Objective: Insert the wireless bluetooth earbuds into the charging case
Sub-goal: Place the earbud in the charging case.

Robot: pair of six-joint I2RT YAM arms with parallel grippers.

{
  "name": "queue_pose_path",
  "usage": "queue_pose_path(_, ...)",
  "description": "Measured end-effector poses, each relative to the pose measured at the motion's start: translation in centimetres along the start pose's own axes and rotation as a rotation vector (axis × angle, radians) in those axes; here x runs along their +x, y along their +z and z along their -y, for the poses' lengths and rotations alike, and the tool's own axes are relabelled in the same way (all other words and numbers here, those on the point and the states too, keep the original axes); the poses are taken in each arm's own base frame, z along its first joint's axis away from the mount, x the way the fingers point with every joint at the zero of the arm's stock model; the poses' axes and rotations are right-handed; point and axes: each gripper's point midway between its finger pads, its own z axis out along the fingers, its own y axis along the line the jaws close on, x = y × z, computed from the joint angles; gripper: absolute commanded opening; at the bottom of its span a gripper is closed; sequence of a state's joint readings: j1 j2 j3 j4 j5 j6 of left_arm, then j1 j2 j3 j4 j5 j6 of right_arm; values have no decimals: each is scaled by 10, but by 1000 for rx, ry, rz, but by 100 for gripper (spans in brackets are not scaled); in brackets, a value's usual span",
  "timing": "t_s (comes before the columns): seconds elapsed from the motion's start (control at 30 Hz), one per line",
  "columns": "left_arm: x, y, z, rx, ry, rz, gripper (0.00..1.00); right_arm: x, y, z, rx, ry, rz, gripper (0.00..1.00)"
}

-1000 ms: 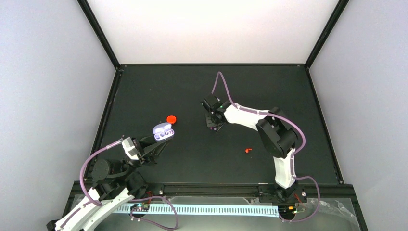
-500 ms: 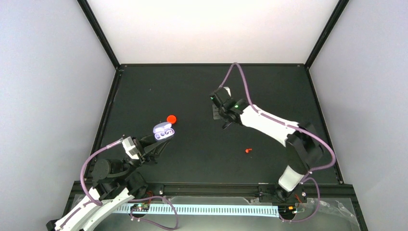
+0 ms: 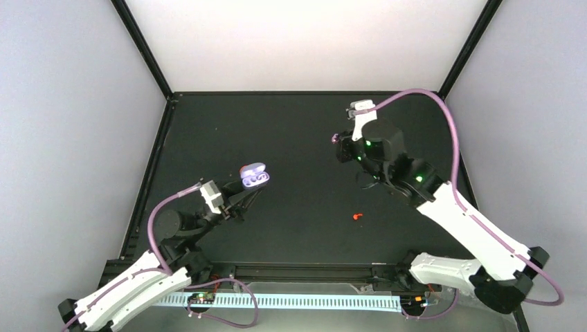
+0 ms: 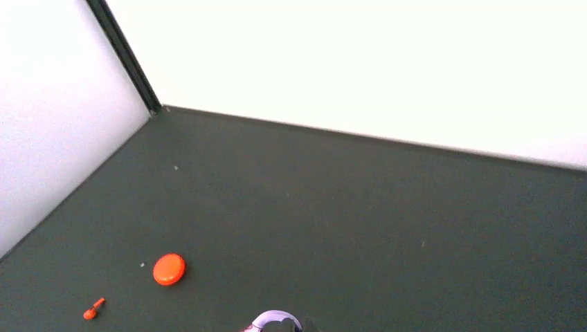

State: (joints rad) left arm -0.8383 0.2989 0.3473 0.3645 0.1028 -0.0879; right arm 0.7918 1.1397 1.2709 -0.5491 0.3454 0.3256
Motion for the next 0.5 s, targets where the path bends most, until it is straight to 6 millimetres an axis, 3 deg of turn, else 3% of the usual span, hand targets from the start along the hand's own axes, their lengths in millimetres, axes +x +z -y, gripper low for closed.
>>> queue_pose_path(0.17,2,24,2,24,11,-7,2,-43,-51,-17,-57,-83,145,1)
queue_pose_path(0.5,-16,54,10,89,29,68,2,-71,-116,-80,-187,-224,316,1)
